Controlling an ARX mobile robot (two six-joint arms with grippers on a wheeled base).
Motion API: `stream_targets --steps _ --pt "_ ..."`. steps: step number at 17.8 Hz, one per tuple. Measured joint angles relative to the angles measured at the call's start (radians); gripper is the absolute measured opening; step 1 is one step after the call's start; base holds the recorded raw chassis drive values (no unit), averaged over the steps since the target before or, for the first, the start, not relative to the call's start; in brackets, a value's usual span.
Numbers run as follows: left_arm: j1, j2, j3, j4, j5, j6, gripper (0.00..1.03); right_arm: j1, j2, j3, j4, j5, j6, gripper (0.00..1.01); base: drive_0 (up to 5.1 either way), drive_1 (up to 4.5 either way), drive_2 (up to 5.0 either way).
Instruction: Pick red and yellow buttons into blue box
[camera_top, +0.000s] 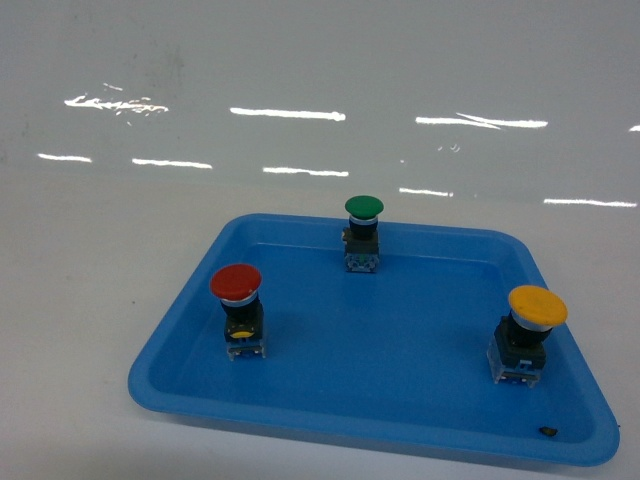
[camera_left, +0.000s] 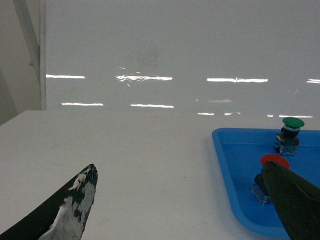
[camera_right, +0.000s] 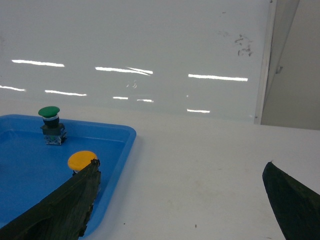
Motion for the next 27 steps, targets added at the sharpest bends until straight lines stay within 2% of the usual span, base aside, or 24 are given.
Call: stream_targets --steps 16,17,18,19,21,23,24,27 --pt "-0.009 0.002 0.0 0.009 -0.01 0.002 0.98 0.0 0.0 0.0 0.0 0.0 0.0 0.98 0.0 0.0 0.0" --pt "-0.198 0.109 0.034 0.184 -0.166 0.026 0.98 -0.044 0.106 0.013 0.144 -0.064 0.016 0.98 0.0 0.0 0.0" --pt "-0.386 0.404 0.114 0.525 -0.27 0.092 0.98 -0.097 0.369 0.105 0.37 -0.139 0.033 0.98 0.0 0.0 0.0" --pt "-0.382 0.706 0.14 0.796 -0.263 0.148 0.98 -0.096 0.532 0.173 0.481 -0.193 0.032 0.98 0.0 0.0 0.0" --pt "-0.342 0.903 0.181 0.943 -0.234 0.179 0.98 -0.043 0.644 0.202 0.539 -0.196 0.021 0.98 0.0 0.0 0.0" --pt "-0.327 1.039 0.212 0.997 -0.232 0.19 0.98 -0.01 0.71 0.225 0.555 -0.183 0.002 0.98 0.0 0.0 0.0" --pt "-0.327 1.057 0.219 0.973 -0.237 0.189 0.98 0.001 0.713 0.228 0.512 -0.182 -0.016 0.98 0.0 0.0 0.0" --pt "-0.327 1.052 0.22 0.979 -0.238 0.189 0.98 0.0 0.707 0.225 0.513 -0.182 -0.031 0.98 0.0 0.0 0.0"
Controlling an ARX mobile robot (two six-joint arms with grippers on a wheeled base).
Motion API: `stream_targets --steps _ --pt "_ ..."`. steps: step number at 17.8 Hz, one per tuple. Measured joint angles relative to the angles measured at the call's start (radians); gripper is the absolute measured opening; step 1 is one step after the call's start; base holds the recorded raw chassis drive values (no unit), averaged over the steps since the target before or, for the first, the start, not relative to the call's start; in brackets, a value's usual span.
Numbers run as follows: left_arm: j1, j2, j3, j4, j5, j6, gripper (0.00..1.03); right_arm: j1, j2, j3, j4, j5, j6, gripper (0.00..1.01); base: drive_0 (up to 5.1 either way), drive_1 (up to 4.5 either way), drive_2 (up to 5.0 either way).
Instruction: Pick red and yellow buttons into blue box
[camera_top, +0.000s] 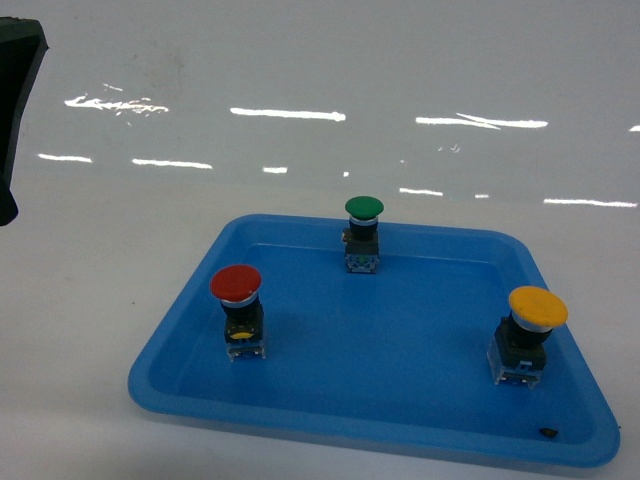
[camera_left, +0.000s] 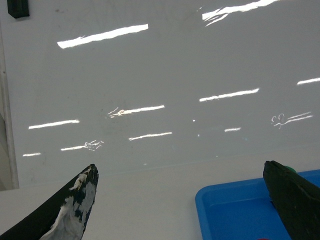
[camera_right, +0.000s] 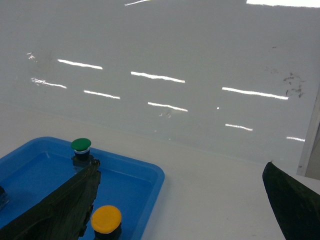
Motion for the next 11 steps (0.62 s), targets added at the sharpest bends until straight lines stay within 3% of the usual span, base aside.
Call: stream_targets --steps 11 --pt "0.0 0.0 0.0 0.0 0.0 0.0 0.98 0.0 0.0 0.0 0.0 0.0 -0.001 0.98 0.0 0.0 0.0"
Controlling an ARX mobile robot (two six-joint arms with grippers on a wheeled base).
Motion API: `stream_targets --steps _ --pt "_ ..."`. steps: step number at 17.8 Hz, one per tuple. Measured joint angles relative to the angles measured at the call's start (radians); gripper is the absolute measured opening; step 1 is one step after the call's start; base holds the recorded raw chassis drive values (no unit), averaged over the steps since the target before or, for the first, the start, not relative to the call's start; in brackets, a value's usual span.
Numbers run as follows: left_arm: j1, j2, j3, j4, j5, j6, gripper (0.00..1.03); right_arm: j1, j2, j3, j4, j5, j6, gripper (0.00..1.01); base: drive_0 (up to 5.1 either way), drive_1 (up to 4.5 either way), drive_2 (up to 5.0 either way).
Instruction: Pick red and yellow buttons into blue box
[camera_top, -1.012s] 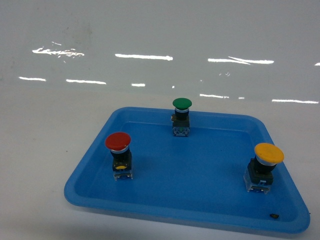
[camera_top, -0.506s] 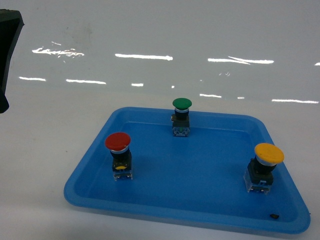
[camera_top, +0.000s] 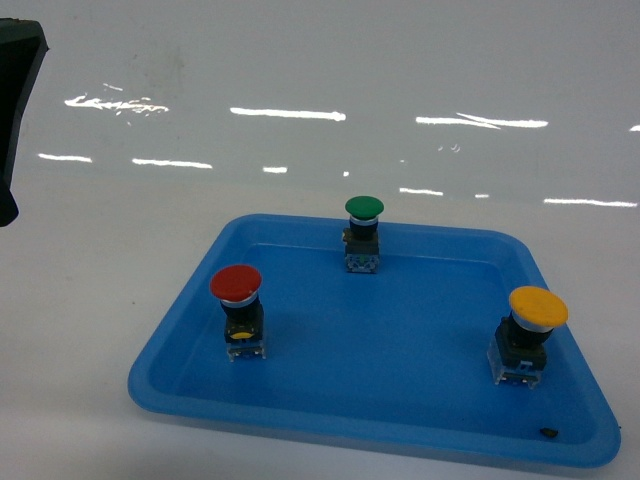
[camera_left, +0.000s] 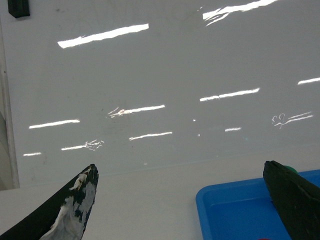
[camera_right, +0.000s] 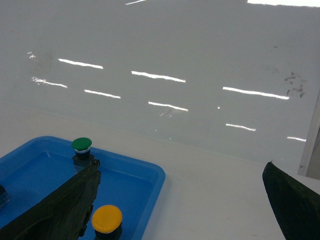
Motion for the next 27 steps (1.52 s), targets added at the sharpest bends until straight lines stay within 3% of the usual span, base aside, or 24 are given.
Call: stream_targets --steps 6,8,12,17,24,27 --pt "0.0 0.0 0.0 0.0 0.0 0.0 0.98 0.0 0.0 0.0 0.0 0.0 -0.003 0.98 0.0 0.0 0.0" --pt "0.0 0.0 0.0 0.0 0.0 0.0 0.98 0.0 0.082 0.02 0.091 -0.032 -0.008 0.98 0.0 0.0 0.0" --pt "0.0 0.0 0.0 0.0 0.0 0.0 0.98 0.079 0.41 0.163 0.221 -0.056 -0.042 0.98 0.0 0.0 0.0" --pt "0.0 0.0 0.0 0.0 0.0 0.0 0.98 0.123 0.546 0.161 0.241 -0.026 -0.101 0.98 0.0 0.0 0.0" --pt "0.0 0.0 0.0 0.0 0.0 0.0 0.98 0.125 0.565 0.16 0.269 -0.024 -0.112 0.98 0.0 0.0 0.0" --pt "0.0 0.0 0.0 0.0 0.0 0.0 0.98 0.171 0.665 0.129 0.308 -0.021 -0.116 0.98 0.0 0.0 0.0"
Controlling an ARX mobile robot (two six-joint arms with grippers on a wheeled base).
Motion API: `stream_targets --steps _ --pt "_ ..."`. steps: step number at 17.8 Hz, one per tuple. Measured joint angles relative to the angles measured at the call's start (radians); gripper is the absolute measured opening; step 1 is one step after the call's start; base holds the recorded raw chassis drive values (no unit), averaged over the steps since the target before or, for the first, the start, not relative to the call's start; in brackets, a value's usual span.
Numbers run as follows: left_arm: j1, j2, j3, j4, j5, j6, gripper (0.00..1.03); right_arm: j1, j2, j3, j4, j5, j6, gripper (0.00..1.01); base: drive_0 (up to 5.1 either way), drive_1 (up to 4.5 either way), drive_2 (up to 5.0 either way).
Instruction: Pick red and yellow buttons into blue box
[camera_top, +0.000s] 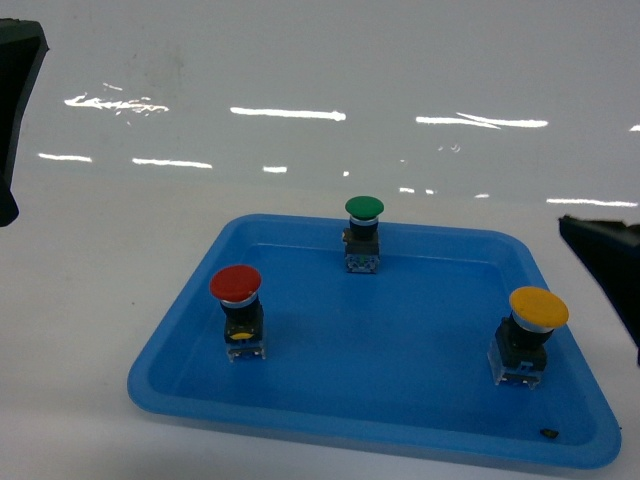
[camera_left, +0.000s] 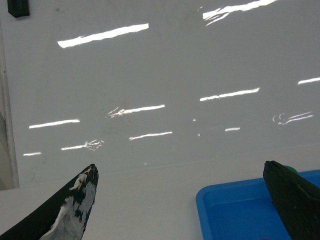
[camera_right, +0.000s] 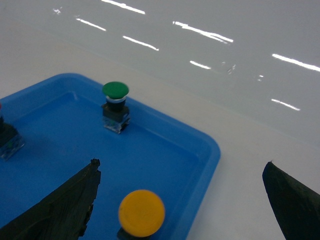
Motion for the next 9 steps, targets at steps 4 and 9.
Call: stream_targets --steps 4,9 --pt "0.0 0.0 0.0 0.0 0.0 0.0 0.98 0.027 0.072 -0.006 0.049 0.002 -0.006 0.98 0.0 0.0 0.0" --pt "0.0 0.0 0.0 0.001 0.0 0.0 0.98 0.045 0.121 -0.006 0.032 0.04 -0.042 0.98 0.0 0.0 0.0"
